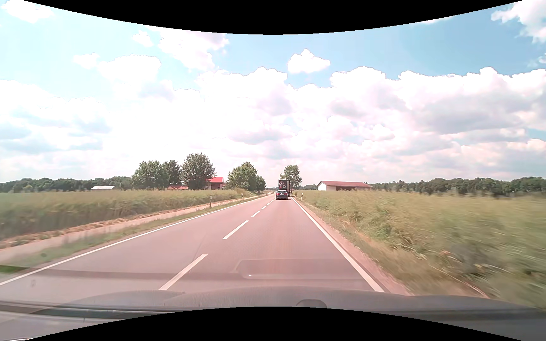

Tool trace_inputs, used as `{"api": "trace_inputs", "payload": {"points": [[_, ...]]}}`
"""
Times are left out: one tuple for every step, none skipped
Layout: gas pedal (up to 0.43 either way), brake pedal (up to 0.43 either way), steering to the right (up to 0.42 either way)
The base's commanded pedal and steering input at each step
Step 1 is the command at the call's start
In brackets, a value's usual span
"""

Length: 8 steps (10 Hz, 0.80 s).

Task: Follow the waypoints while adhering to traffic rules and regulations

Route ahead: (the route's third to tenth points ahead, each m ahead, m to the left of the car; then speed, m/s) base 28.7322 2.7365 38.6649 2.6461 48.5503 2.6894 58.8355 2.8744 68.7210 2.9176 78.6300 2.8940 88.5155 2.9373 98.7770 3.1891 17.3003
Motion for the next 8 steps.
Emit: {"api": "trace_inputs", "payload": {"points": [[0.150, 0.000, -0.003], [0.150, 0.000, -0.003], [0.150, 0.000, -0.003], [0.150, 0.000, -0.003], [0.150, 0.000, -0.003], [0.169, 0.000, -0.002], [0.177, 0.000, -0.002], [0.177, 0.000, -0.002]]}}
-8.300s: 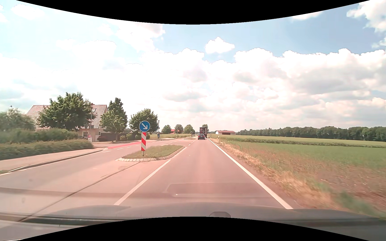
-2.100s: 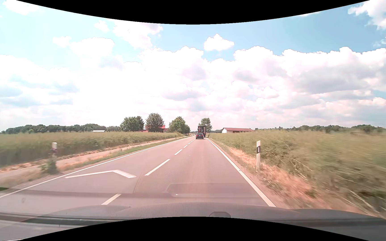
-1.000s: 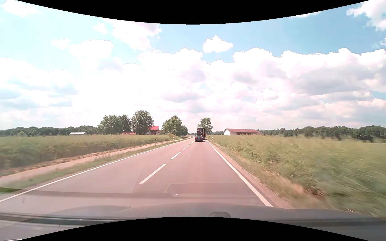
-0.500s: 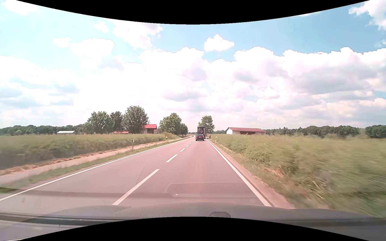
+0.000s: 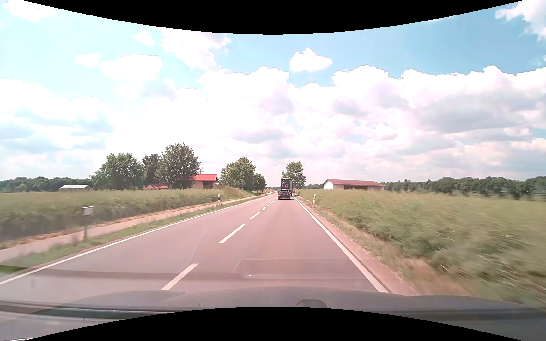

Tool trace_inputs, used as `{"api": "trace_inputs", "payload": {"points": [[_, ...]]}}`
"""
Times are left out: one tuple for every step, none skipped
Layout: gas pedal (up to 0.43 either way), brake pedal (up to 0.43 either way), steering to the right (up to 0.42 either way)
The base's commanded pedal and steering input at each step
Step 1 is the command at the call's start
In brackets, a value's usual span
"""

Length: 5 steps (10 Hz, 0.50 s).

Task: Follow the waypoints while adhering to traffic rules and regulations

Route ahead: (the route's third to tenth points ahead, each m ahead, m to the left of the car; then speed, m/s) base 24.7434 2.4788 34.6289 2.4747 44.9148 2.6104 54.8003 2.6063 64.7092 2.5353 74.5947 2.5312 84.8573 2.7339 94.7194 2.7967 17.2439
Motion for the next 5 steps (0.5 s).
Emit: {"api": "trace_inputs", "payload": {"points": [[0.177, 0.000, -0.002], [0.177, 0.000, -0.002], [0.177, 0.000, -0.002], [0.177, 0.000, 0.000], [0.177, 0.000, 0.001]]}}
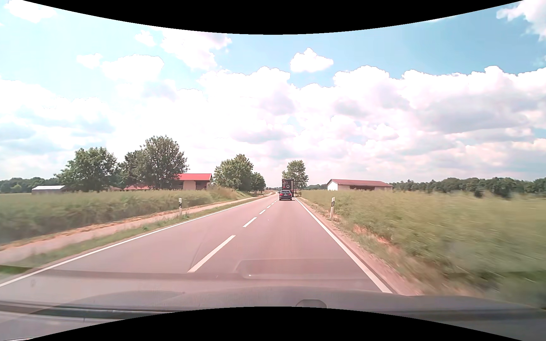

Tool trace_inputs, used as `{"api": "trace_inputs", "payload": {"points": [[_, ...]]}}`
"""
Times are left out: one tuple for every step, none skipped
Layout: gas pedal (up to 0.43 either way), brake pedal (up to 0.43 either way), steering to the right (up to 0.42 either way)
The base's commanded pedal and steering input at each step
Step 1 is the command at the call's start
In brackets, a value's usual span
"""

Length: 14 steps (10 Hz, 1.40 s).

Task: Follow the waypoints while adhering to traffic rules and regulations

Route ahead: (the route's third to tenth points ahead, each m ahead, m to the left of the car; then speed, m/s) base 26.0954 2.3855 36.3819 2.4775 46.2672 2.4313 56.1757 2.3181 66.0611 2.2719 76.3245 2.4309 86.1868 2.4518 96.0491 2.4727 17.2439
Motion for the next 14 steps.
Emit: {"api": "trace_inputs", "payload": {"points": [[0.177, 0.000, 0.001], [0.177, 0.000, 0.001], [0.177, 0.000, 0.000], [0.177, 0.000, 0.001], [0.177, 0.000, 0.000], [0.177, 0.000, 0.001], [0.177, 0.000, 0.000], [0.177, 0.000, 0.000], [0.177, 0.000, 0.001], [0.177, 0.000, 0.001], [0.177, 0.000, 0.001], [0.177, 0.000, 0.001], [0.177, 0.000, 0.001], [0.177, 0.000, 0.001]]}}
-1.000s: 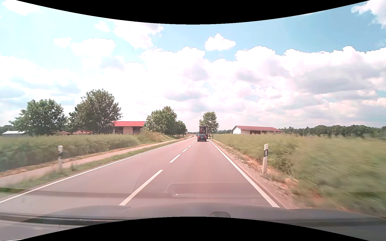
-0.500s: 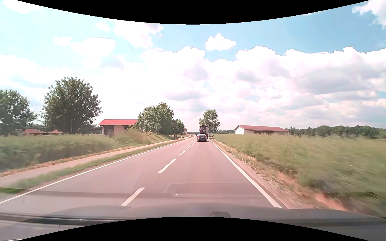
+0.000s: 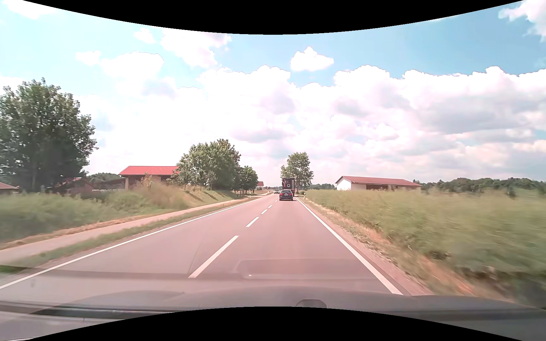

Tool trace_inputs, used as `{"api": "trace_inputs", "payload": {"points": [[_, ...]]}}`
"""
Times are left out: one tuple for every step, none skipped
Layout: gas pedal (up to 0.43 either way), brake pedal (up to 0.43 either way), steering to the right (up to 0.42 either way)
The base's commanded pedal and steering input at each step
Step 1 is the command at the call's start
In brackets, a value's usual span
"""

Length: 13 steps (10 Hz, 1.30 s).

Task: Follow the waypoints while adhering to traffic rules and regulations

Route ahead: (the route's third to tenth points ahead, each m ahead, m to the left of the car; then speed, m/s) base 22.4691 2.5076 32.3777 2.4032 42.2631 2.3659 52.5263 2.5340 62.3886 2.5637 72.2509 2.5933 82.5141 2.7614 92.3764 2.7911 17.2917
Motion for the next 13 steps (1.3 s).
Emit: {"api": "trace_inputs", "payload": {"points": [[0.169, 0.000, 0.000], [0.169, 0.000, 0.001], [0.157, 0.000, 0.000], [0.157, 0.000, 0.001], [0.157, 0.000, 0.001], [0.157, 0.000, 0.001], [0.157, 0.000, 0.001], [0.157, 0.000, 0.002], [0.157, 0.000, 0.002], [0.157, 0.000, 0.002], [0.157, 0.000, 0.002], [0.157, 0.000, 0.002], [0.157, 0.000, 0.002]]}}
